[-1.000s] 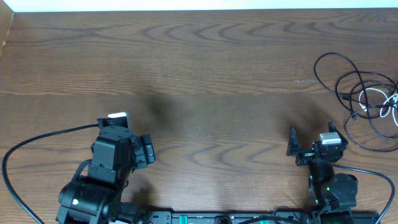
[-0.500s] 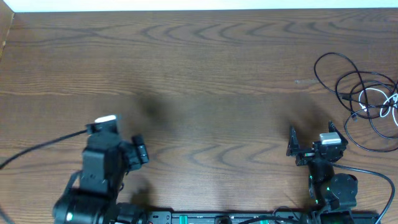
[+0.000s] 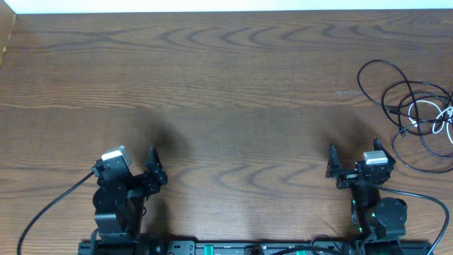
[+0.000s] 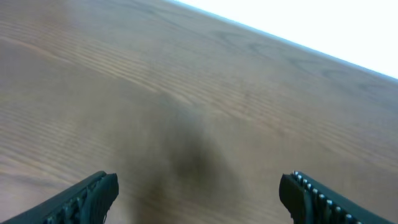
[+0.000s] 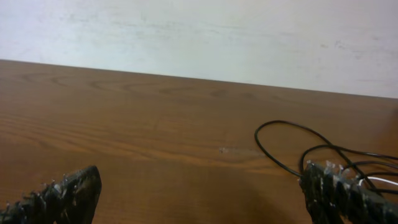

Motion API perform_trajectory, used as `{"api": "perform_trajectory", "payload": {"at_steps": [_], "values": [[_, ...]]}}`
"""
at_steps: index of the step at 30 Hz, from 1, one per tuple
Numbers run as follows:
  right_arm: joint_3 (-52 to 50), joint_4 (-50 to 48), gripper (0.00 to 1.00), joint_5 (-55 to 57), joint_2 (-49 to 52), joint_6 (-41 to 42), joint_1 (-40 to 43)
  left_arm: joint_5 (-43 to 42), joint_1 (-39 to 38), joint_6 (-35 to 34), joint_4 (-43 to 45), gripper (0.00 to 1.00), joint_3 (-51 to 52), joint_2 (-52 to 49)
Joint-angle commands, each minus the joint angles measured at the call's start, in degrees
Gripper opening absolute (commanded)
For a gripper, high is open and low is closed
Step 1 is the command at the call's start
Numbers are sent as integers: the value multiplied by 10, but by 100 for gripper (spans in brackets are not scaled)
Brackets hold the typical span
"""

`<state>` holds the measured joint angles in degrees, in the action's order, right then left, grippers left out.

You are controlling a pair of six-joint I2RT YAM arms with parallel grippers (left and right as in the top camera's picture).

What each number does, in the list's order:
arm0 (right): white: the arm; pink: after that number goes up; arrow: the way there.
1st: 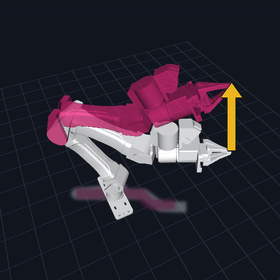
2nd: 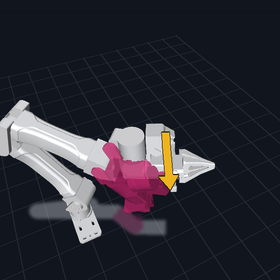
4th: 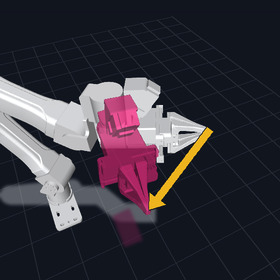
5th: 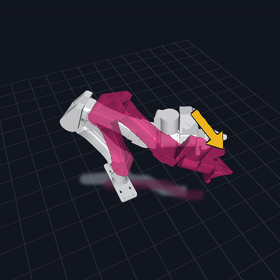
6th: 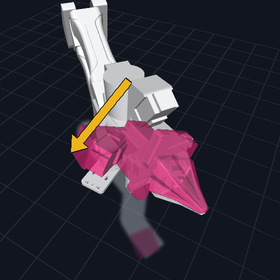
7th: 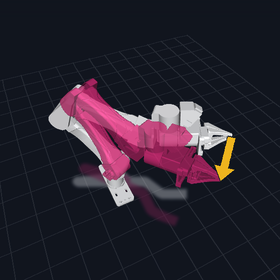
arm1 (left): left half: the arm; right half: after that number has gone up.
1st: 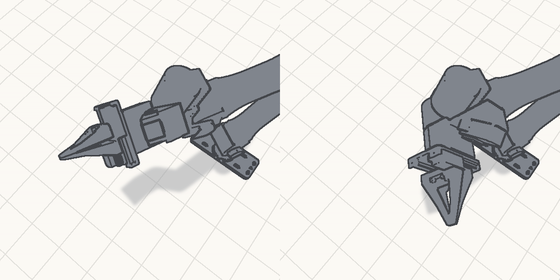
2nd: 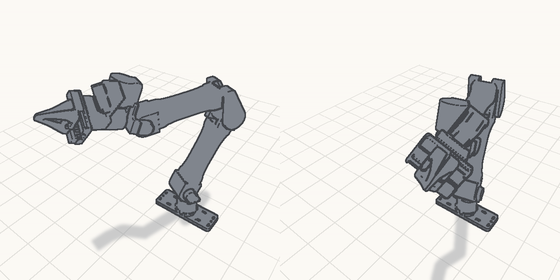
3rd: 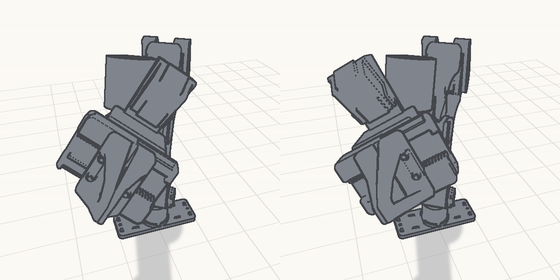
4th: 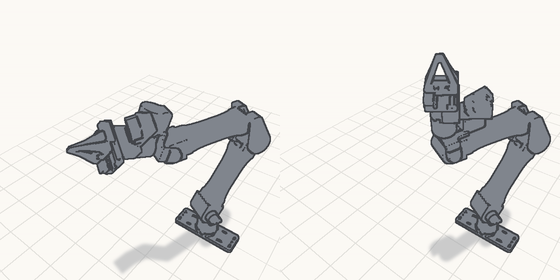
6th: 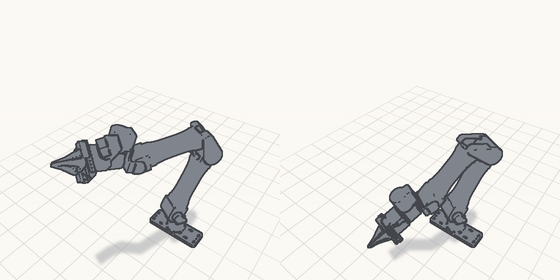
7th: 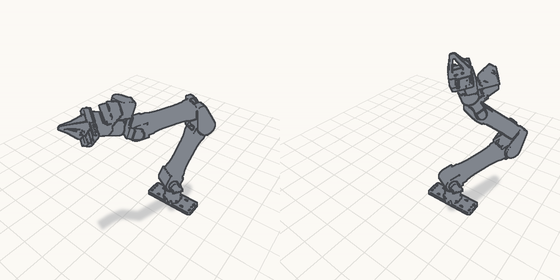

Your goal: Untangle cables

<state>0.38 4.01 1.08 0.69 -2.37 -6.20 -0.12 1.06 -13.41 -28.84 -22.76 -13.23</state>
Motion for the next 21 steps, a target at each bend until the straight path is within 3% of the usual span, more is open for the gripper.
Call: {"api": "perform_trajectory", "payload": {"at_steps": [1, 6, 11, 16, 21], "values": [[-1, 3, 99, -2, -4, -7, -2, -26, 12, 9, 73, 89, 60, 49], [-1, 3, 99, -2, -4, -7, -2, -28, 12, 9, 179, 89, 148, 122], [-1, 3, 99, -2, -4, -7, -2, -31, 12, 13, 272, 89, 194, 132], [-1, 3, 99, -2, -4, -7, -2, -34, 12, 63, 364, 89, 225, 132], [-1, 3, 99, -2, -4, -7, -2, -33, 12, 131, 361, 89, 226, 132]]}}
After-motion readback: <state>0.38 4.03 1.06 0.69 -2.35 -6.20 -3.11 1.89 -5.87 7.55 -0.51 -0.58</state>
